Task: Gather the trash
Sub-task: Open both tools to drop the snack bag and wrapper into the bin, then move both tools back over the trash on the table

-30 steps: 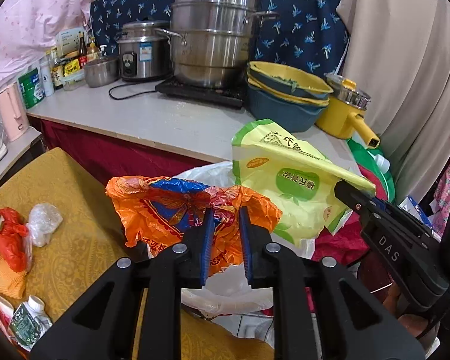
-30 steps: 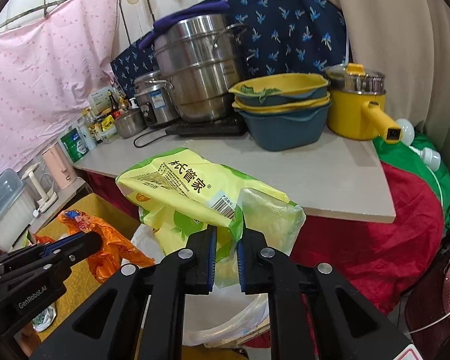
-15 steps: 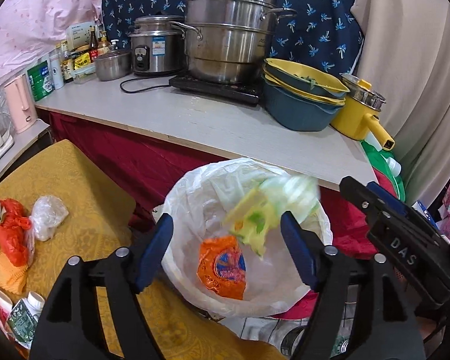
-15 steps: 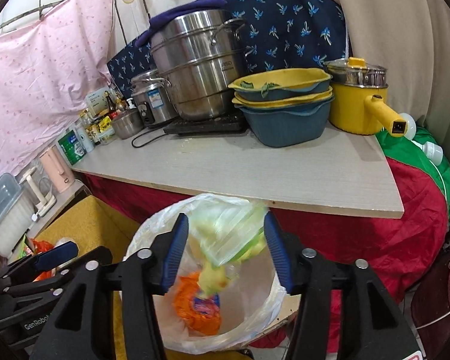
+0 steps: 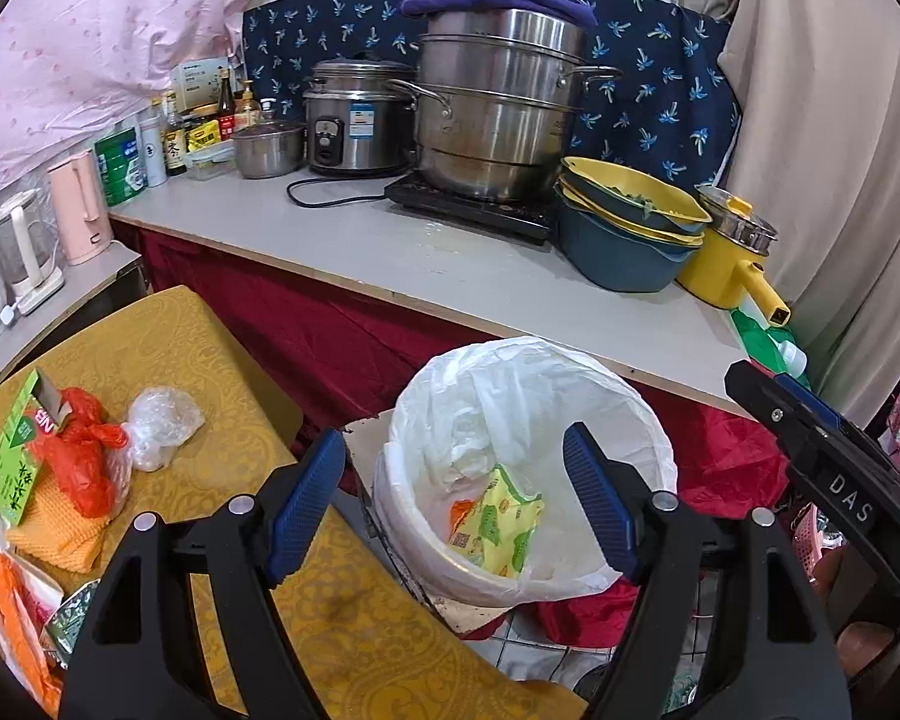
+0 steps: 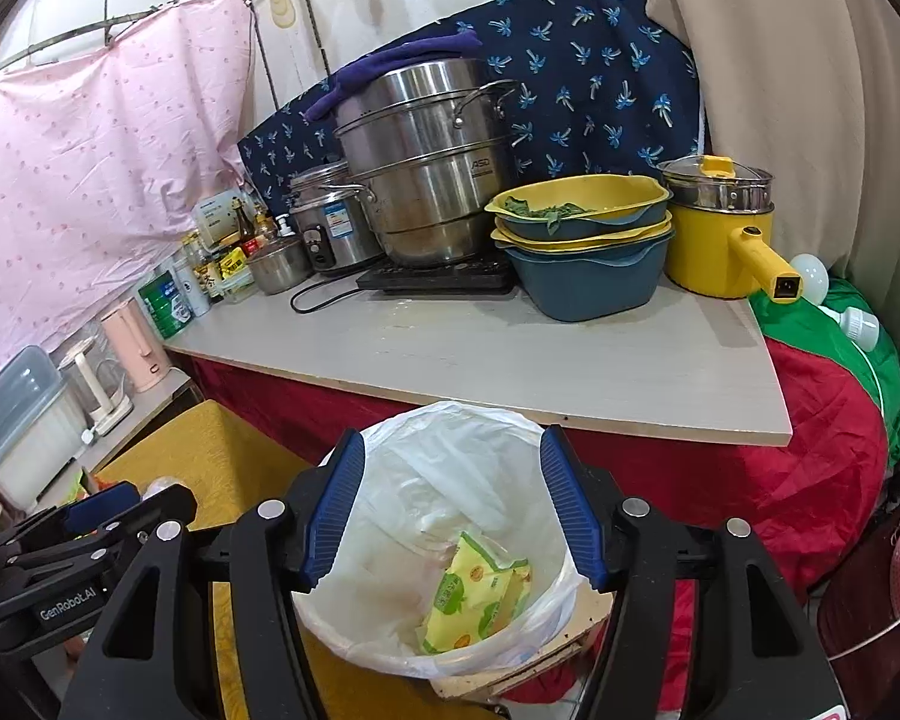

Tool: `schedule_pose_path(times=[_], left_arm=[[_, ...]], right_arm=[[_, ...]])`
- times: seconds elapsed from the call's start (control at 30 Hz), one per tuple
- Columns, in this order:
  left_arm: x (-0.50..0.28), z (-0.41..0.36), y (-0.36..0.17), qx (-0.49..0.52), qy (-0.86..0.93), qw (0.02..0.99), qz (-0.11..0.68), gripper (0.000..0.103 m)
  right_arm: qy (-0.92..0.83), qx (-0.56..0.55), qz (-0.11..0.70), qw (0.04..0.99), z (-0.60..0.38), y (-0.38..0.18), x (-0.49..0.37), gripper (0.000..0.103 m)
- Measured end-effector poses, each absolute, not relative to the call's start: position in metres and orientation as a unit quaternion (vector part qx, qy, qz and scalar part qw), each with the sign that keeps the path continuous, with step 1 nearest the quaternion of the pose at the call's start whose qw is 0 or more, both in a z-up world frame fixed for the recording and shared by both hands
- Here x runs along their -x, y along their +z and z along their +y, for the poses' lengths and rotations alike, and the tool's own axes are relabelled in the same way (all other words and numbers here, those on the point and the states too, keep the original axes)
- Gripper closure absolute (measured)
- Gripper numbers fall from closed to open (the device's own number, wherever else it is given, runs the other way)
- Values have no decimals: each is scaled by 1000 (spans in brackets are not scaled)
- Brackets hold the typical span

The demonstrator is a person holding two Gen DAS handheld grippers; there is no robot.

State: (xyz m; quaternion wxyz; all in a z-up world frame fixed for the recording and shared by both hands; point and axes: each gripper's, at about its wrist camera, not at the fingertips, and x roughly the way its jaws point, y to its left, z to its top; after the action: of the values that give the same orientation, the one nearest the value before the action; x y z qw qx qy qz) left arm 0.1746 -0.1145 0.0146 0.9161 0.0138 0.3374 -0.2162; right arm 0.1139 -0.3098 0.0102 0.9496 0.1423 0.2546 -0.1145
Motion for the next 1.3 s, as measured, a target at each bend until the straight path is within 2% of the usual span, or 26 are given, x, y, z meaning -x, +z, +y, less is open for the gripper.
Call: schedule_pose_path(times=[0.43, 0.63, 0.8, 1.3], left_arm=[[-167, -79, 10, 1, -193, 921, 339, 31], [-155, -50, 11, 10, -172, 928, 330, 20], [-148, -8, 11, 34, -144, 930, 335, 16], [-117, 159, -32, 96, -11, 921, 378, 15]], right_arm=[[-81, -142, 269, 949, -272, 2, -114, 41], [-60, -129, 269, 953, -241, 6, -112, 39], [-34, -122, 272, 954, -210, 7, -112, 36], [59, -99, 312, 943, -88, -8, -111, 36]])
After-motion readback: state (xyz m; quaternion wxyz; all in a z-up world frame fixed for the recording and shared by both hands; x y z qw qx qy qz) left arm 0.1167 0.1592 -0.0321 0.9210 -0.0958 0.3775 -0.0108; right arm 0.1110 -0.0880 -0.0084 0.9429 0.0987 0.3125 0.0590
